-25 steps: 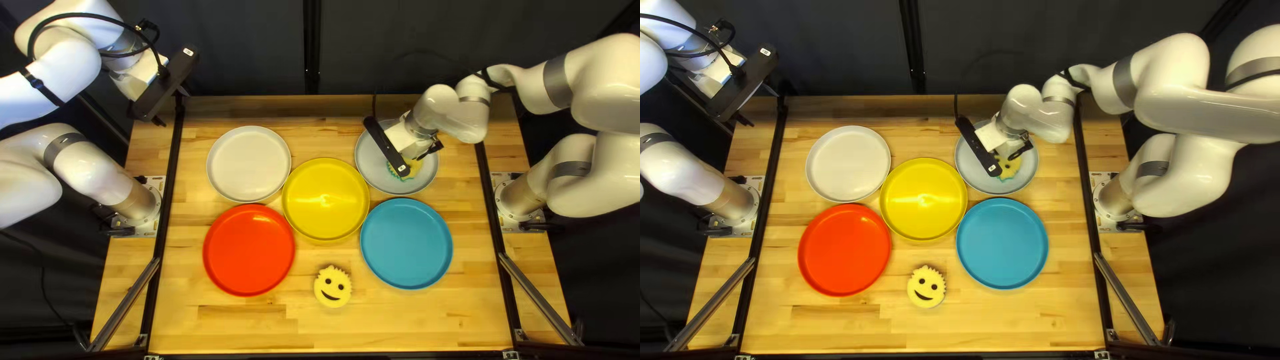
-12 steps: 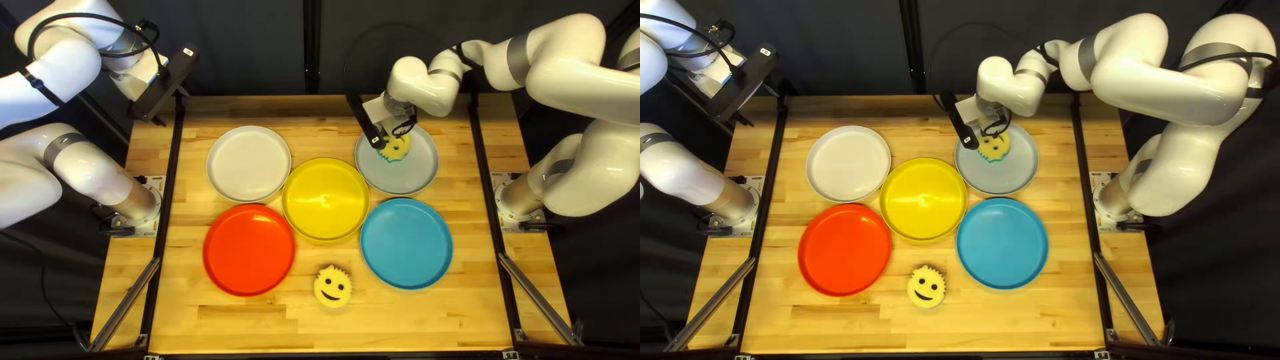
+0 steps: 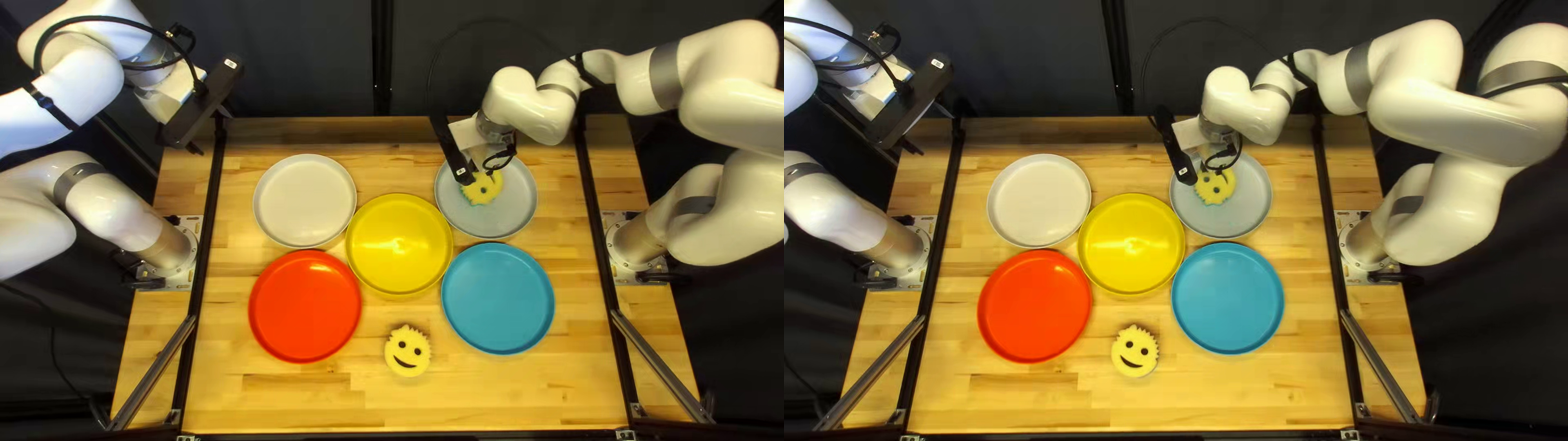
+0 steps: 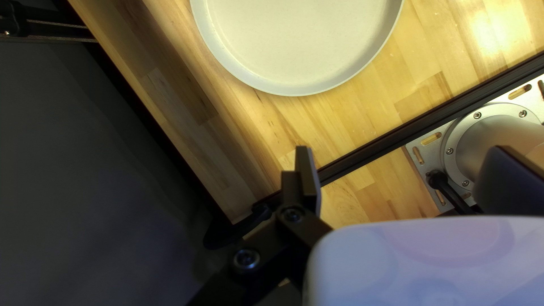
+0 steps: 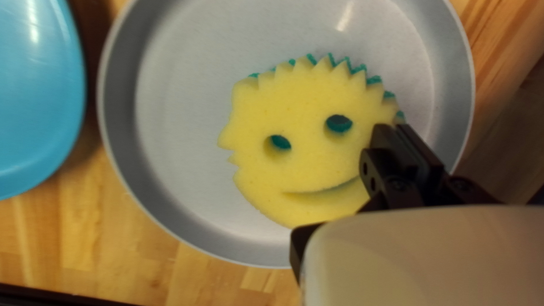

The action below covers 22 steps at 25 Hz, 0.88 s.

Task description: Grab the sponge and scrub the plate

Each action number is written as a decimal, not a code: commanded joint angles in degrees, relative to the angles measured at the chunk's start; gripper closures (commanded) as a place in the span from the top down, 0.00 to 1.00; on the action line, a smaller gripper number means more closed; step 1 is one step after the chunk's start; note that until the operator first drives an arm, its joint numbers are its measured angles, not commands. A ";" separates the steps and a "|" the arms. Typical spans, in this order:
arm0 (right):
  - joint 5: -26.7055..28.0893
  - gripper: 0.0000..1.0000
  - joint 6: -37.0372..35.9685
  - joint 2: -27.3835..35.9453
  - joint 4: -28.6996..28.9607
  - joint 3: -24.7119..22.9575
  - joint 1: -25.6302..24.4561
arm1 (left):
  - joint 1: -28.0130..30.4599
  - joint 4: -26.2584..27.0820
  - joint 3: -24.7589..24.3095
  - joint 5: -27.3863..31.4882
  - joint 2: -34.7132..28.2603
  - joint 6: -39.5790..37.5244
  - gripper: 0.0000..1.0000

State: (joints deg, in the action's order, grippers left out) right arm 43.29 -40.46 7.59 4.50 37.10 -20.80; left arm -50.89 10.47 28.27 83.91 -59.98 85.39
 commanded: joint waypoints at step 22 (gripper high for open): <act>0.20 0.00 12.38 6.61 0.17 -4.72 12.37 | 0.00 0.00 0.00 0.00 0.00 0.00 1.00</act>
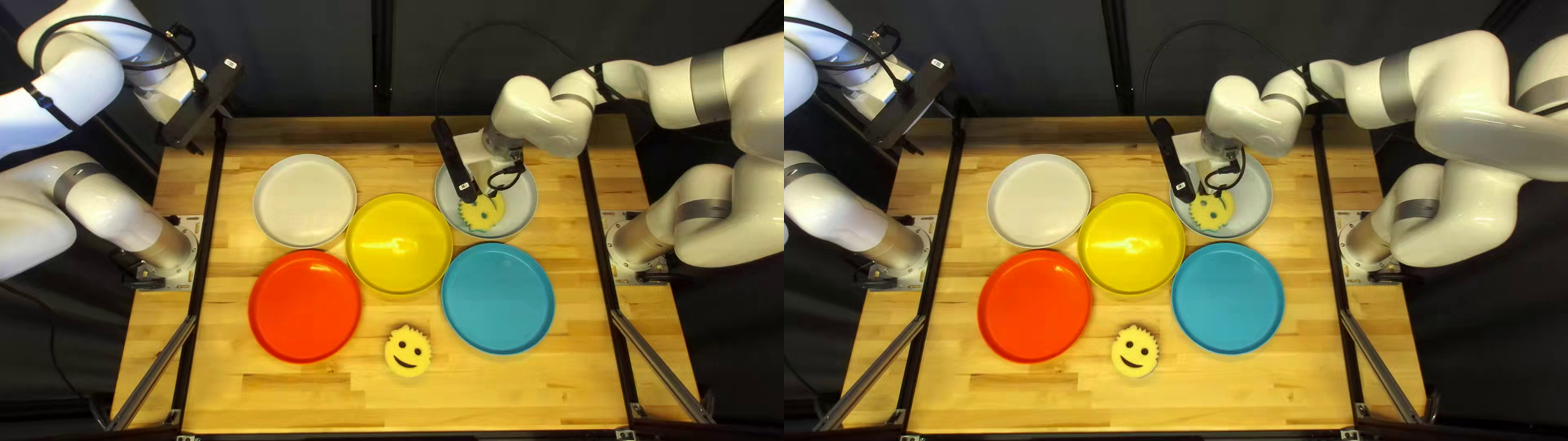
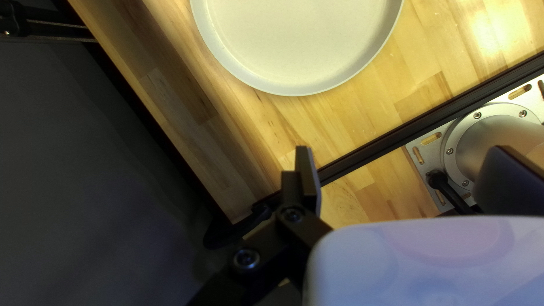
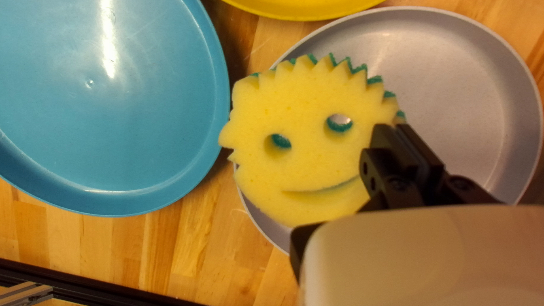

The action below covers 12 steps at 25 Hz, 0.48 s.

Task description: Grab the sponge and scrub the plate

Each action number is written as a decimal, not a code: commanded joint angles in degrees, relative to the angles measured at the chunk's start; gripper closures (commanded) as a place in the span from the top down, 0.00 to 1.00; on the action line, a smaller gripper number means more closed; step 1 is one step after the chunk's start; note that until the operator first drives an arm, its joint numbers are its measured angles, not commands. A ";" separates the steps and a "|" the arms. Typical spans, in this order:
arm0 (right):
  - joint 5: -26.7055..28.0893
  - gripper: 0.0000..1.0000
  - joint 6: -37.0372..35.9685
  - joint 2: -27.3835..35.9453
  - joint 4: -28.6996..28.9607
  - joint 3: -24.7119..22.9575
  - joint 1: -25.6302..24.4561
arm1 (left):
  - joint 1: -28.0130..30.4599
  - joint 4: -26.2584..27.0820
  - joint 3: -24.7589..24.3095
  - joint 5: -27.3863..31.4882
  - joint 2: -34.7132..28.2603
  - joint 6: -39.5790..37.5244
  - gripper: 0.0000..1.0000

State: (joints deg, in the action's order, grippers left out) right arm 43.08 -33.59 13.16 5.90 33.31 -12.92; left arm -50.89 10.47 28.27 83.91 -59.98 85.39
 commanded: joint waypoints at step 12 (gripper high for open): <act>-6.53 0.00 6.29 3.81 -2.53 -9.06 11.47 | 0.00 0.00 0.00 0.00 0.00 0.00 1.00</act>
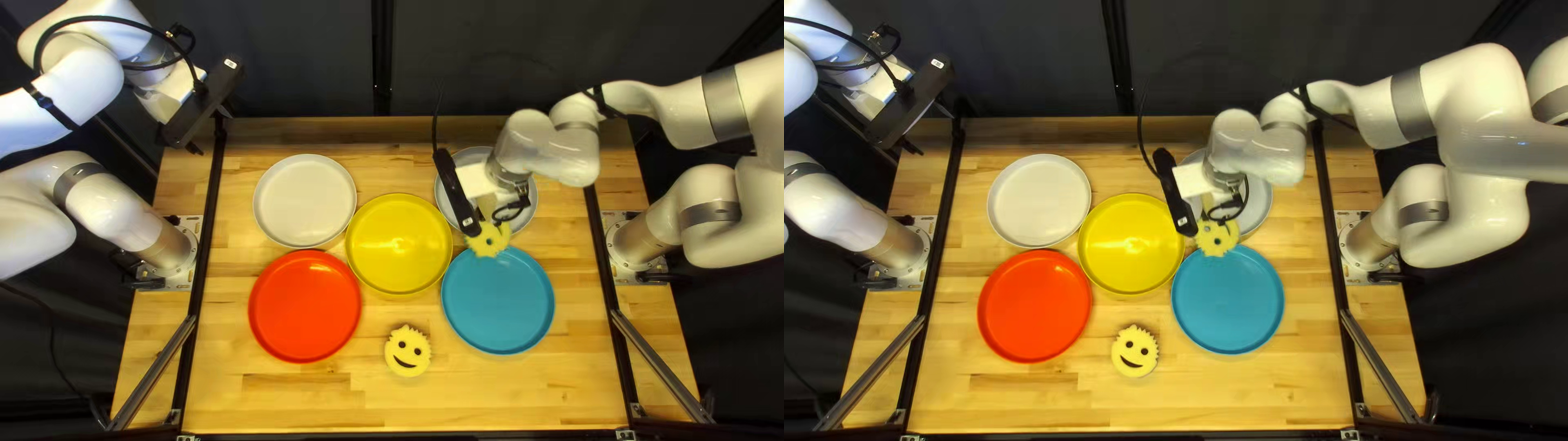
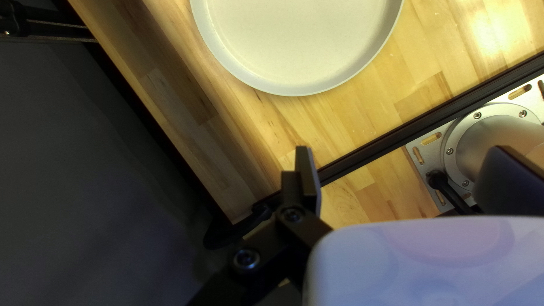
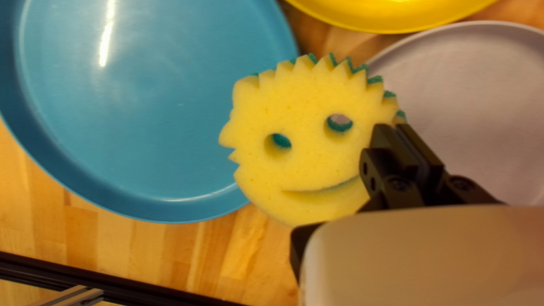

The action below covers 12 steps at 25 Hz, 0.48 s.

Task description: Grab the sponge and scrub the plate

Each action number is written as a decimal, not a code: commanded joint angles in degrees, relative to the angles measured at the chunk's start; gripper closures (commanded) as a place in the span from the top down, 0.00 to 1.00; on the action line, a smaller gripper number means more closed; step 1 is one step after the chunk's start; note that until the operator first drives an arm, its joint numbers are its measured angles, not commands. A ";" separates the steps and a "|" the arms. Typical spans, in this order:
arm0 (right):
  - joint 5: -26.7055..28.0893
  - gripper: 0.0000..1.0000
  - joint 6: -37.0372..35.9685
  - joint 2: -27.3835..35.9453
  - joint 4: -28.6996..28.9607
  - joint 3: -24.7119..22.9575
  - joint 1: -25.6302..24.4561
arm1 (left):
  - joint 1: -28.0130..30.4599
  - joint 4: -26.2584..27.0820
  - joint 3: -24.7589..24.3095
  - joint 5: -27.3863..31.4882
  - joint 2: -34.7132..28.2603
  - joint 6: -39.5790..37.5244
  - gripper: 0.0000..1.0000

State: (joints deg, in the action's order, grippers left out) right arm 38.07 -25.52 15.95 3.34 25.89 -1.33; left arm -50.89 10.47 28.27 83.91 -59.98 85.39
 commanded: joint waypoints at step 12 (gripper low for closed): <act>-1.66 0.00 3.17 2.06 -3.30 -2.47 2.48 | 0.00 0.00 0.00 0.00 0.00 0.00 1.00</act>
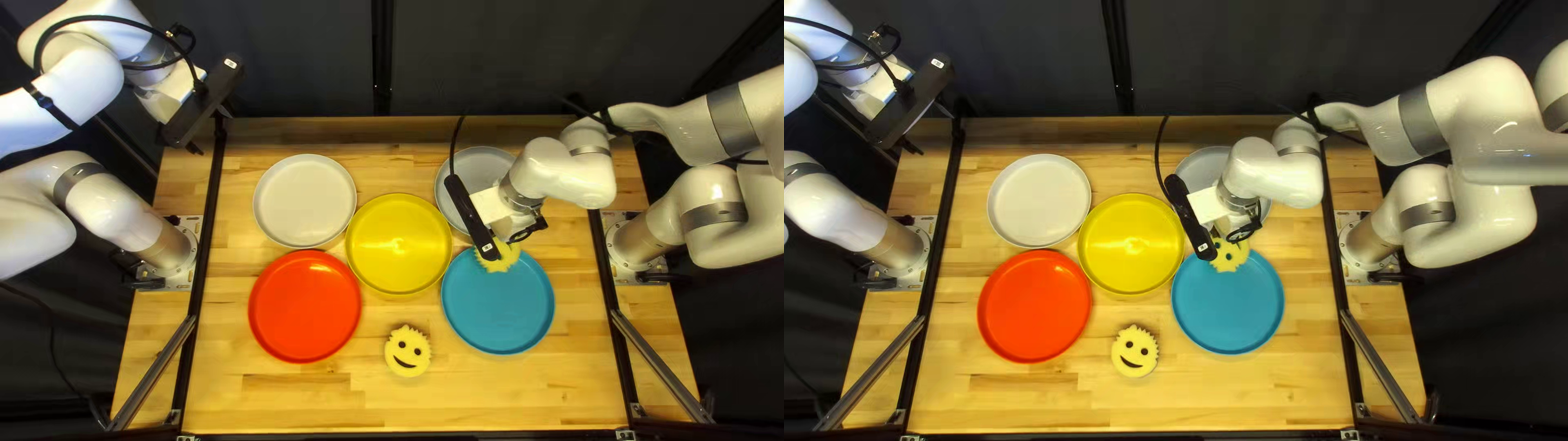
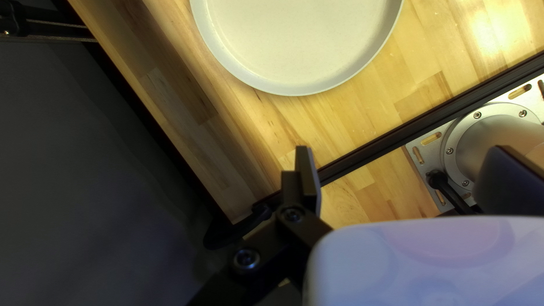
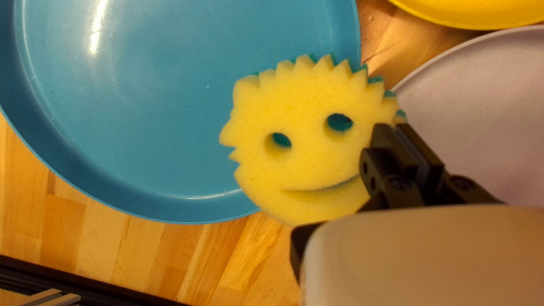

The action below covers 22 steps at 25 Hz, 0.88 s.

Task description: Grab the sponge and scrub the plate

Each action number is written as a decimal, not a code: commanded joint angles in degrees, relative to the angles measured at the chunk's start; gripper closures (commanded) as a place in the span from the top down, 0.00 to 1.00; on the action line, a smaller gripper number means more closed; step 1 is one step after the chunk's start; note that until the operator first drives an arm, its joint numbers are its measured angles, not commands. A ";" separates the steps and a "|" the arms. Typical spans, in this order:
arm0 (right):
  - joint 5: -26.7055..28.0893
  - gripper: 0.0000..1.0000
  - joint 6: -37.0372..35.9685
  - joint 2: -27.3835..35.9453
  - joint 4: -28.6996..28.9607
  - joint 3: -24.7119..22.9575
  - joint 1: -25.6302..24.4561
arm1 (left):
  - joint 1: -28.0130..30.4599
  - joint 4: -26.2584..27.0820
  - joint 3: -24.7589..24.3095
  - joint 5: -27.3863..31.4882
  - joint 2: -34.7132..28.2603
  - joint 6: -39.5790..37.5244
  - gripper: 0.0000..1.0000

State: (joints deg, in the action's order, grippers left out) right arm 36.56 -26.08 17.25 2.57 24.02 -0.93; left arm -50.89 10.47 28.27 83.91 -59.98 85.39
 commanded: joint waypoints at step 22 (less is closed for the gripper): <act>-4.83 0.00 23.85 6.76 -13.58 -10.30 17.93 | 0.00 0.00 0.00 0.00 0.00 0.00 1.00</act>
State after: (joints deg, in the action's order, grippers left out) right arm 31.32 -3.74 23.85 -10.61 13.87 15.43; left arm -50.89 10.47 28.27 83.91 -59.98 85.39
